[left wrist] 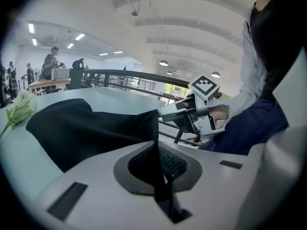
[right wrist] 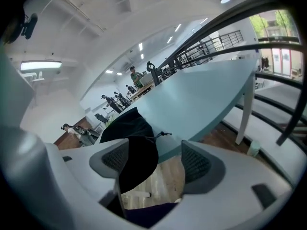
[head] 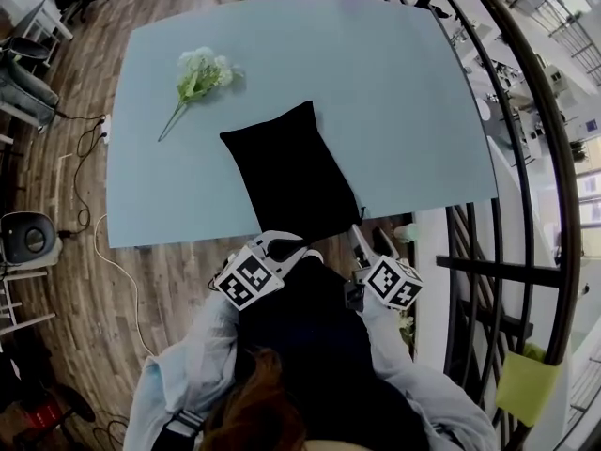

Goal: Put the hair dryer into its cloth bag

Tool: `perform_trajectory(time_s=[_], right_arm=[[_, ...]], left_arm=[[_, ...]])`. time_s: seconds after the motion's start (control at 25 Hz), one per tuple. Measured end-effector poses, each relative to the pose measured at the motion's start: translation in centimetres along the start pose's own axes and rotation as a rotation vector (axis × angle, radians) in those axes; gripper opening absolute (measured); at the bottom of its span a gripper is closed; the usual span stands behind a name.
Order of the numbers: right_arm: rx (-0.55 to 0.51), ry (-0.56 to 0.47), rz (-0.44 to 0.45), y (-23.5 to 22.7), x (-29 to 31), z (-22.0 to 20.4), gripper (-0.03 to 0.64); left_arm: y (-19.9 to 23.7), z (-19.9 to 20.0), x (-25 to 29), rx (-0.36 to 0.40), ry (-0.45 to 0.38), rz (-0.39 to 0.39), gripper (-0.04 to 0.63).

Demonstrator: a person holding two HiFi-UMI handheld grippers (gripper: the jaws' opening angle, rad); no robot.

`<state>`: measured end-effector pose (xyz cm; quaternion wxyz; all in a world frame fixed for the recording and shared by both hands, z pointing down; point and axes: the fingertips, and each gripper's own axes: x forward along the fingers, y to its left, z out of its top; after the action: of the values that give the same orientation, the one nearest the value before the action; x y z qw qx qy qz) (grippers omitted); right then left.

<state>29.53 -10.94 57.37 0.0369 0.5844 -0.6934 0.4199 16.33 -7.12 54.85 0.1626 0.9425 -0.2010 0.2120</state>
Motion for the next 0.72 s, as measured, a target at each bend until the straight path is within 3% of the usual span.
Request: perform_trajectory(time_s=[0.24,0.48,0.6,0.72], right_arm=[[-0.035,-0.011,0.035,-0.9,-0.7,0.6,0.353],[0.018,-0.020,0.055,-2.6,-1.0,0.7,0.353],[-0.026,-0.044,0.075,-1.9,-1.2,2.0,0.357],[-0.034,-0.022,0.135,-0.9,-0.7,1.7,0.384]], left_arm=[[0.7,-3.3,1.7,0.047,0.077,0.104,0.025],[0.7,-3.4,1.9,0.038,0.078,0.146,0.026],[0.4,-2.5,1.5,-0.018,0.023,0.130,0.028],[0.7,-1.3,0.7,-0.136,-0.076,0.129,0.029]])
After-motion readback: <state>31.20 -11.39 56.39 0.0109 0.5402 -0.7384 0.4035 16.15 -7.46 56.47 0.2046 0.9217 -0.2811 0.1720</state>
